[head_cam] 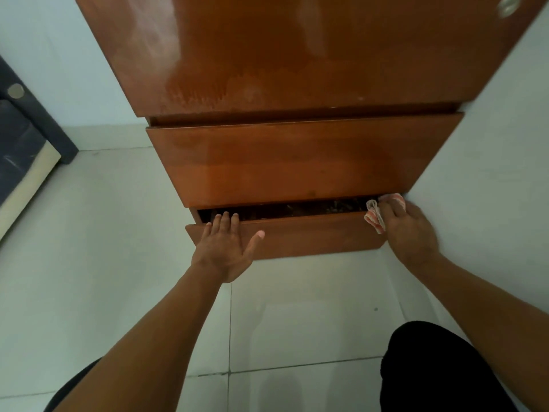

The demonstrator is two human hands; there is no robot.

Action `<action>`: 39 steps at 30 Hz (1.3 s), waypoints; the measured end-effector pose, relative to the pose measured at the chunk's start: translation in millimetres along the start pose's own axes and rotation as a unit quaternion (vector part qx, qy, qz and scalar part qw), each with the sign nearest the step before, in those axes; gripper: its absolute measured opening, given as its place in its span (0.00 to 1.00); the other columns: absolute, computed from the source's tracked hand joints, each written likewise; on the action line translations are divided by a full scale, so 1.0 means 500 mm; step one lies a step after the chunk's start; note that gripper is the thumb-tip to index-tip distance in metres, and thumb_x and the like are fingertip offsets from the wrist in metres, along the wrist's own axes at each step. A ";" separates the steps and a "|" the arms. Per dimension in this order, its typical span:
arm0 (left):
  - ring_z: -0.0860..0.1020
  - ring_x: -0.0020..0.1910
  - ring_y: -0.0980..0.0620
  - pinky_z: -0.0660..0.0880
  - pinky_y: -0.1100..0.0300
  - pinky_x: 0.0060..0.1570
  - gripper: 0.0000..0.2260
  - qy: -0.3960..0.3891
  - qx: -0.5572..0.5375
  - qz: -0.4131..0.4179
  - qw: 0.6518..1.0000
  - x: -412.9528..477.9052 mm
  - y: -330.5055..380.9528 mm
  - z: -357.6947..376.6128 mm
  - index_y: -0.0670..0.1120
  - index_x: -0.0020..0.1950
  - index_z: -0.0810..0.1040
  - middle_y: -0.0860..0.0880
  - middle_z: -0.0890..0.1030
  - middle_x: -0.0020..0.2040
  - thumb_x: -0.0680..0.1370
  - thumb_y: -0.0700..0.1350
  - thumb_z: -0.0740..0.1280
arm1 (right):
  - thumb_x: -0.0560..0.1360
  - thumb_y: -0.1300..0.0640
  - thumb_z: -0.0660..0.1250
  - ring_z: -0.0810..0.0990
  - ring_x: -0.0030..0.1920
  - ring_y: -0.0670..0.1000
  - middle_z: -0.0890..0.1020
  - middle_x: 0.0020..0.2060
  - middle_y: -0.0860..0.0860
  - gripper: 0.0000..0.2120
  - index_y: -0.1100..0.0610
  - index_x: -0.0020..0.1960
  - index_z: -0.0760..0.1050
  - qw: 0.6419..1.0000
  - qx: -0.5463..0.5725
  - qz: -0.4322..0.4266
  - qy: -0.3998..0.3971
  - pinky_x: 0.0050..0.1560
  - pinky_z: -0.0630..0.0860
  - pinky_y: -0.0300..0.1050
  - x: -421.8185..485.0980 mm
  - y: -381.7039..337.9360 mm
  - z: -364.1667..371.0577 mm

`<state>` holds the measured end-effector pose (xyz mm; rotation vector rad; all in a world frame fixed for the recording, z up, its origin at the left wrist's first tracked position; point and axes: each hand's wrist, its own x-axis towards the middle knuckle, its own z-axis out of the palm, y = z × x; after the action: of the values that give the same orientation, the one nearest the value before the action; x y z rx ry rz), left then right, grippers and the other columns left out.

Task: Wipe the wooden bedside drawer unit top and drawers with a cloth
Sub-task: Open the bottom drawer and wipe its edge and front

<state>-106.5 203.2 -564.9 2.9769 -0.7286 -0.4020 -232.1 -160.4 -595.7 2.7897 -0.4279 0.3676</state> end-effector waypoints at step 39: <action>0.44 0.82 0.42 0.42 0.41 0.79 0.37 0.001 0.010 0.003 1.000 -0.026 -0.022 -0.012 0.52 0.84 0.44 0.44 0.46 0.84 0.79 0.70 0.38 | 0.65 0.72 0.75 0.70 0.75 0.55 0.74 0.72 0.54 0.39 0.58 0.74 0.72 0.941 0.332 -0.019 0.061 0.77 0.65 0.50 -0.003 -0.240 -0.147</action>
<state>-111.1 219.1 -557.3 2.9933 -0.7442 -0.3923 -209.4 -27.0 -557.9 3.3844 -0.2497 0.8012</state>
